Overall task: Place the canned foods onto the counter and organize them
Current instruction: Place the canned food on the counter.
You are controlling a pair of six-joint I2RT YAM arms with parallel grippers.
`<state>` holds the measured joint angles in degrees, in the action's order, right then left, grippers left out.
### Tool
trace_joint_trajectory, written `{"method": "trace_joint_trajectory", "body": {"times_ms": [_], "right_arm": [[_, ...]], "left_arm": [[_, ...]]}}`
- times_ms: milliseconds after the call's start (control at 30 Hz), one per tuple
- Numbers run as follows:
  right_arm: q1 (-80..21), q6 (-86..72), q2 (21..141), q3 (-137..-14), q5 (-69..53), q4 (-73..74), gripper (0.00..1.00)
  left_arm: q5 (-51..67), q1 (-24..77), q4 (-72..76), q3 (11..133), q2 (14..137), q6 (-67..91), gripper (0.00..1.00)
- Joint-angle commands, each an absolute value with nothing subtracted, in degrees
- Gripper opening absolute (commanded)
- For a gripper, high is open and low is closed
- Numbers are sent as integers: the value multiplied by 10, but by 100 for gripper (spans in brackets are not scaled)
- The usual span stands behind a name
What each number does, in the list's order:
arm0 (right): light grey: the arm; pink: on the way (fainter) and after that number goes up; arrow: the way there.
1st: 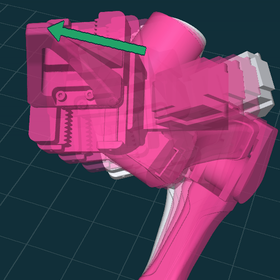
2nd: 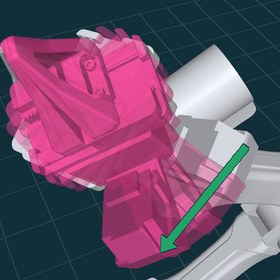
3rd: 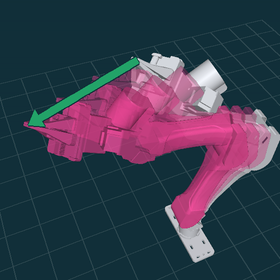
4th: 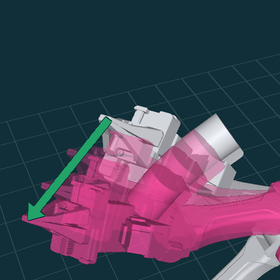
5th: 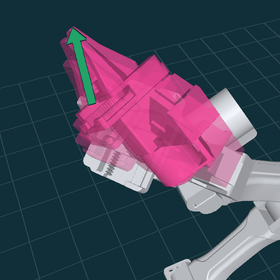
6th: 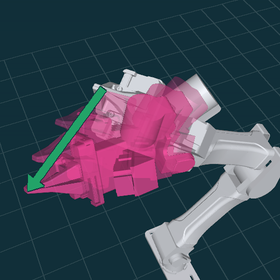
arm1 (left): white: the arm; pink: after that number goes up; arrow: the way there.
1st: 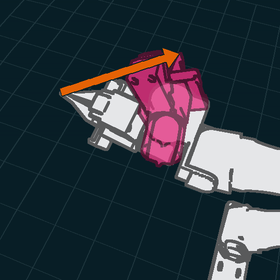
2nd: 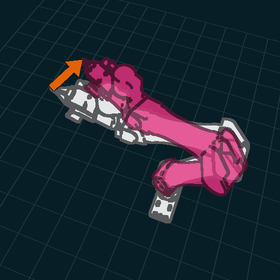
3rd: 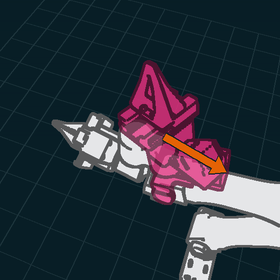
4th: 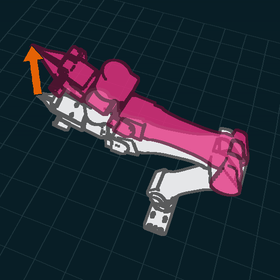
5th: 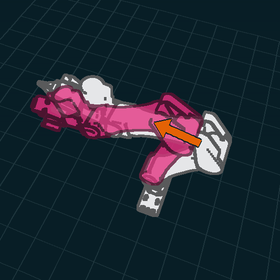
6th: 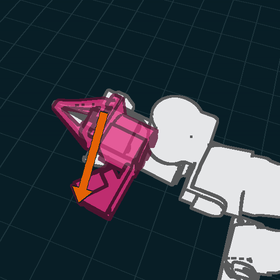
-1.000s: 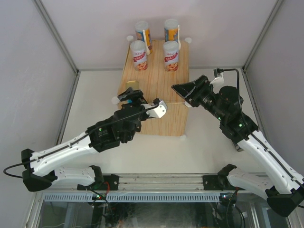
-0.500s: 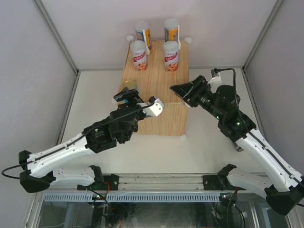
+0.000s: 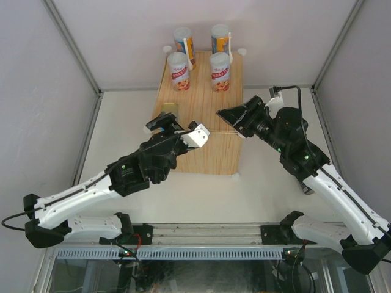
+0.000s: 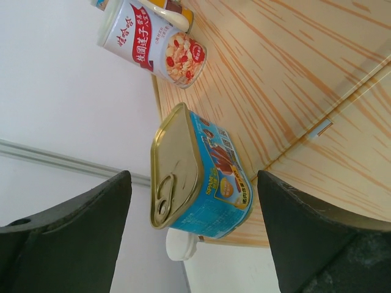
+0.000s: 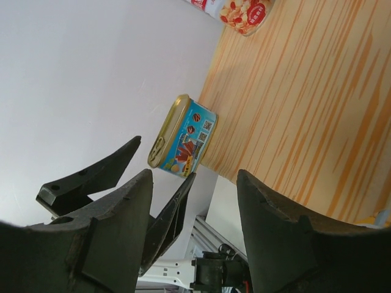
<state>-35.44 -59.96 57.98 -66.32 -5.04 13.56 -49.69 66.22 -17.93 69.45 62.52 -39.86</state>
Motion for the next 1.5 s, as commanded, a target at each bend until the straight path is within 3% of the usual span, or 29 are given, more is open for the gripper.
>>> {"method": "trace_joint_trajectory", "body": {"times_ms": [0, 1467], "right_arm": [[-362, -583, 577, -696, -38, 137, 57], [-361, -570, 597, -725, -58, 152, 56]], "left_arm": [[-466, 650, -184, 717, 612, -353, 88], [-393, 628, -273, 782, 580, -235, 88]]}}
